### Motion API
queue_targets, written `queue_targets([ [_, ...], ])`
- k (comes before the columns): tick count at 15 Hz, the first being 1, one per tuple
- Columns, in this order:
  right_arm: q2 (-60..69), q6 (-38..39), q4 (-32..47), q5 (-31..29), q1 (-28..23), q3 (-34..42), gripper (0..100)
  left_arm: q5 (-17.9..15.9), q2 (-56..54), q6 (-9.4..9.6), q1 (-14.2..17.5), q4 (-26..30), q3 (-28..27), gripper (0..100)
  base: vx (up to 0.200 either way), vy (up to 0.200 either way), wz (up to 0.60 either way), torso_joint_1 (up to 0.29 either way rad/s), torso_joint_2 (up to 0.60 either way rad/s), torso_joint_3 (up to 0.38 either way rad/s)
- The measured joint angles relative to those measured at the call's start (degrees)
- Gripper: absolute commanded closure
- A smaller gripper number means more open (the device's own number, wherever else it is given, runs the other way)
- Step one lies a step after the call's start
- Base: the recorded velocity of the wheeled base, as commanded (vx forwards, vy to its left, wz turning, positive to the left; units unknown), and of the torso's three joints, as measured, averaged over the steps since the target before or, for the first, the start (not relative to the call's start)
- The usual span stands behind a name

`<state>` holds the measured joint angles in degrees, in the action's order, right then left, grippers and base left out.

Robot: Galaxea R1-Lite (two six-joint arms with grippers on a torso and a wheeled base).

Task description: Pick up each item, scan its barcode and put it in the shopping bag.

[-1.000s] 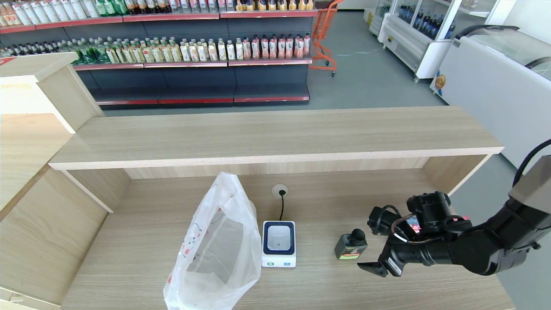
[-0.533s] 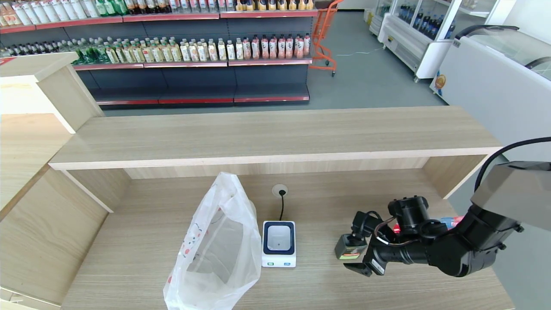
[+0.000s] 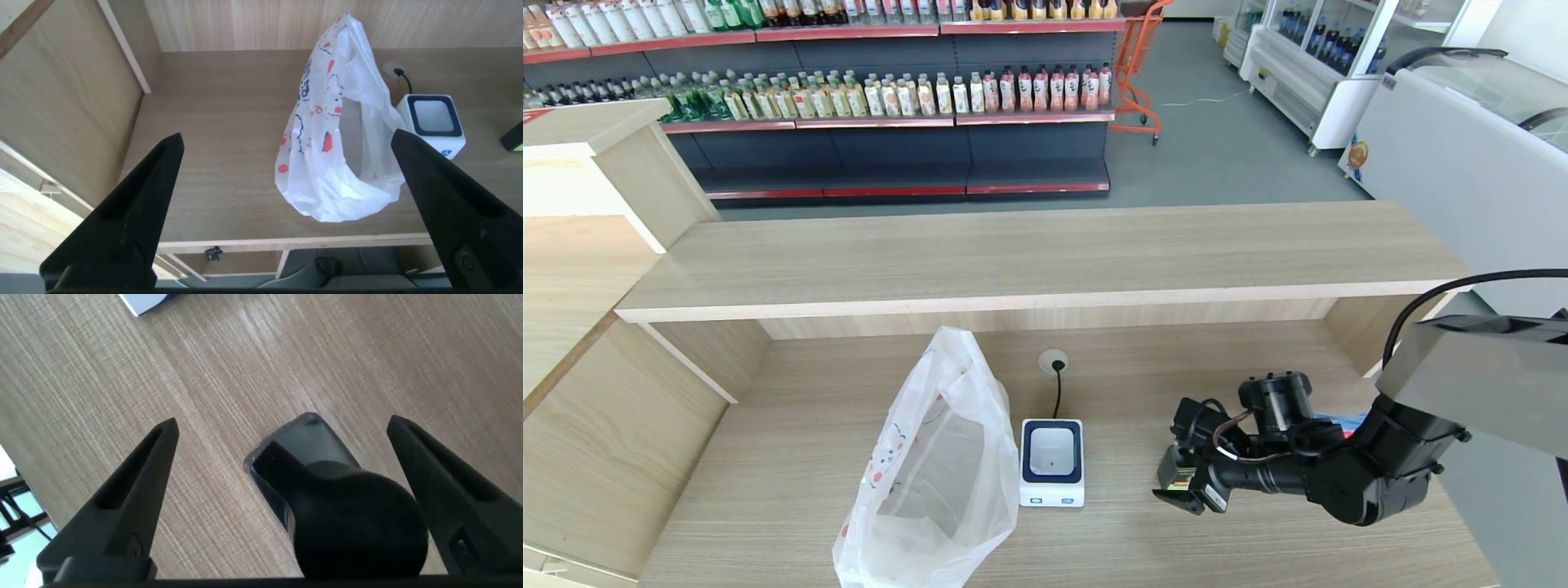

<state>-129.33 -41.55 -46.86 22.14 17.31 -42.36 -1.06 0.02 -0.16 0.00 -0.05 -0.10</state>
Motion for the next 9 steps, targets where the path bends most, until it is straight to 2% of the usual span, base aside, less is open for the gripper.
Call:
queue_targets([
  [9,-0.33,1.12,-0.38,0.5,0.46,0.55,100,0.02,0.0,0.0,0.0,0.0,0.0,0,0.0,0.0,0.0,0.0,0.0,0.0],
])
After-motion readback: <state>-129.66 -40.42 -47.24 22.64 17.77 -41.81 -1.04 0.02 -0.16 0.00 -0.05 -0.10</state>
